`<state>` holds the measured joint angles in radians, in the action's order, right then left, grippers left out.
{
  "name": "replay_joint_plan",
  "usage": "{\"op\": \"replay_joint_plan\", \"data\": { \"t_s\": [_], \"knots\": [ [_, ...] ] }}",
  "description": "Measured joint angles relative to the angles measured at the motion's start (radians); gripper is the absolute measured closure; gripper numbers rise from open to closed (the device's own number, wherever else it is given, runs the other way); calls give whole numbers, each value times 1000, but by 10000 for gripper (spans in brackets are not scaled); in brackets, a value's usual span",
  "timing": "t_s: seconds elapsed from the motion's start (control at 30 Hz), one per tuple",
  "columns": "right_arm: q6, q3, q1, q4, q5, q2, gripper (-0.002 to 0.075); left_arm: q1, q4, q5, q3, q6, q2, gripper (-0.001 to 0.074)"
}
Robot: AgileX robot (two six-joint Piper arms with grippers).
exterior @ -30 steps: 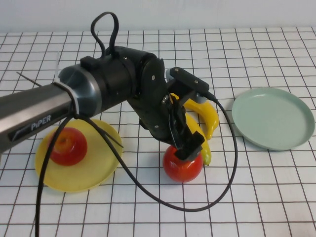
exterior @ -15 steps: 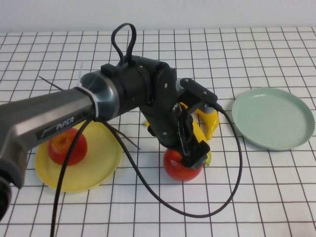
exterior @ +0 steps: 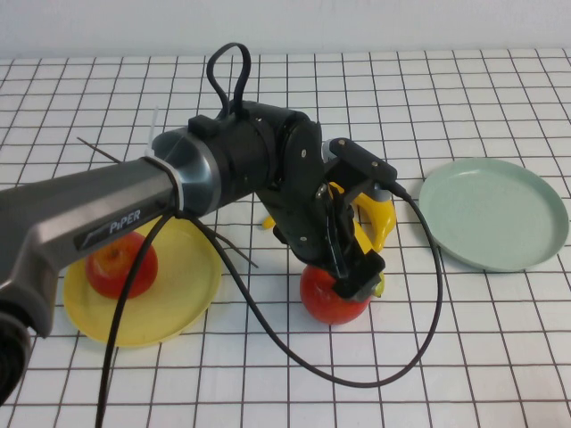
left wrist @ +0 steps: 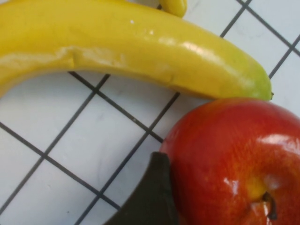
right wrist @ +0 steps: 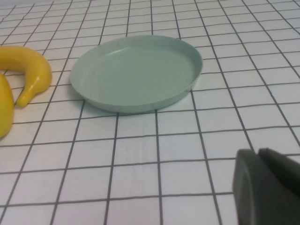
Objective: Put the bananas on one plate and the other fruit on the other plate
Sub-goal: Put one type of fruit in the left plate
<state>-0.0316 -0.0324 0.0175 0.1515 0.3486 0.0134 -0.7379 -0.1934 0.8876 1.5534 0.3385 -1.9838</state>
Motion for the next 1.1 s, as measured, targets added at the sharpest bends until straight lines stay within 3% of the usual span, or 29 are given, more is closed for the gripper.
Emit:
{"op": "replay_joint_plan", "data": {
  "t_s": [0.1,0.37,0.6,0.8,1.1],
  "knots": [
    [0,0,0,0,0,0,741,0,-9,0,0,0,-2,143],
    [0,0,0,0,0,0,741,0,16,68,44,-22,-4,145],
    [0,0,0,0,0,0,741,7,289,151,97,-211,88,145],
    [0,0,0,0,0,0,741,105,387,197,73,-317,137,145],
    [0,0,0,0,0,0,741,279,240,77,-144,-265,137,145]
  ]
}}
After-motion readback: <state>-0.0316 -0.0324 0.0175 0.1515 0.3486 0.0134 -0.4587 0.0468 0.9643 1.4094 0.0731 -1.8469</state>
